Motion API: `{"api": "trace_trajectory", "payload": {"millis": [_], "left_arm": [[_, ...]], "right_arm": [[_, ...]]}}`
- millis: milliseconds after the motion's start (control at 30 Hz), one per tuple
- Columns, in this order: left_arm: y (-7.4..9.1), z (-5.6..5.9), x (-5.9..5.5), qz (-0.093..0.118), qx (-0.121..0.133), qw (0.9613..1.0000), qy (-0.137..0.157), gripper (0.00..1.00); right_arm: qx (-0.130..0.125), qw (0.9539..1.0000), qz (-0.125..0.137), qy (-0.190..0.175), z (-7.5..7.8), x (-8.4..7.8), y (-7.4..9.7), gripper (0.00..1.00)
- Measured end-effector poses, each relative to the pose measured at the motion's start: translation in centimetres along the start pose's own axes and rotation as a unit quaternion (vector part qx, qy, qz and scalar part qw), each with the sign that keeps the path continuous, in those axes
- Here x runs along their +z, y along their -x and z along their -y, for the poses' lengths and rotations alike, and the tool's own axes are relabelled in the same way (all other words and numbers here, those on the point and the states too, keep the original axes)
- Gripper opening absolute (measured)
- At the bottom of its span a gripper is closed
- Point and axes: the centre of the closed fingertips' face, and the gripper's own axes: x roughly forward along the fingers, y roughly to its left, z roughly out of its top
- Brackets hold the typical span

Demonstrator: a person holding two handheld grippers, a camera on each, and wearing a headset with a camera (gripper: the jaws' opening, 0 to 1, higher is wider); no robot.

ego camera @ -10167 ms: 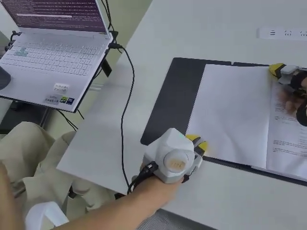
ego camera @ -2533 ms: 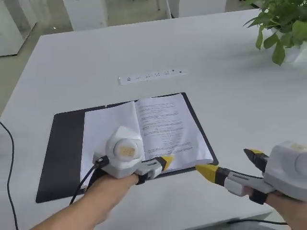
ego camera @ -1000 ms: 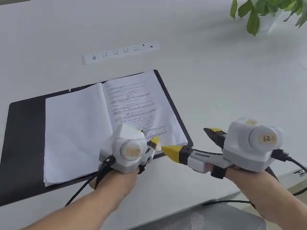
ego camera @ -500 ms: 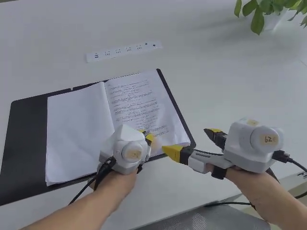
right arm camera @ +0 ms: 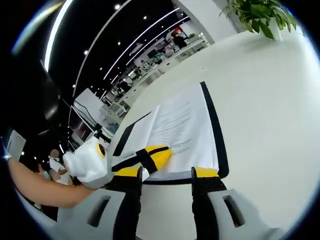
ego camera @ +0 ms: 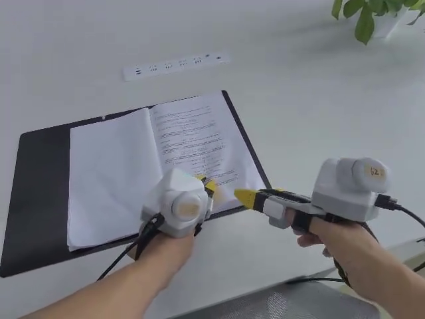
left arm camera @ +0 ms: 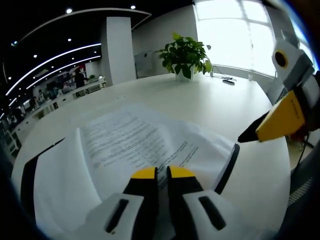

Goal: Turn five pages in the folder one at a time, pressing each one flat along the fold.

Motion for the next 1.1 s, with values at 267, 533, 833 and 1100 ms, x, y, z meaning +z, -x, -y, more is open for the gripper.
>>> {"api": "trace_trajectory", "payload": {"millis": [267,533,833,1100], "left_arm": [[-0.1,-0.1,0.0,0.001,0.001,1.0000,0.004,0.05],[-0.1,-0.2,0.0,0.002,0.002,1.0000,0.007,0.06],[-0.2,-0.1,0.0,0.004,0.003,0.9999,0.010,0.06],[-0.2,-0.1,-0.1,0.005,0.003,0.9999,0.012,0.06]], "right_arm": [[0.009,0.9996,-0.015,-0.021,-0.1,-0.8,-0.9,0.36],[0.006,0.9988,-0.013,-0.047,0.4,-1.0,-1.6,0.34],[-0.009,0.9971,0.005,-0.075,1.6,-0.4,-1.7,0.30],[-0.029,0.9950,0.018,-0.094,3.0,-0.3,-1.8,0.15]]}}
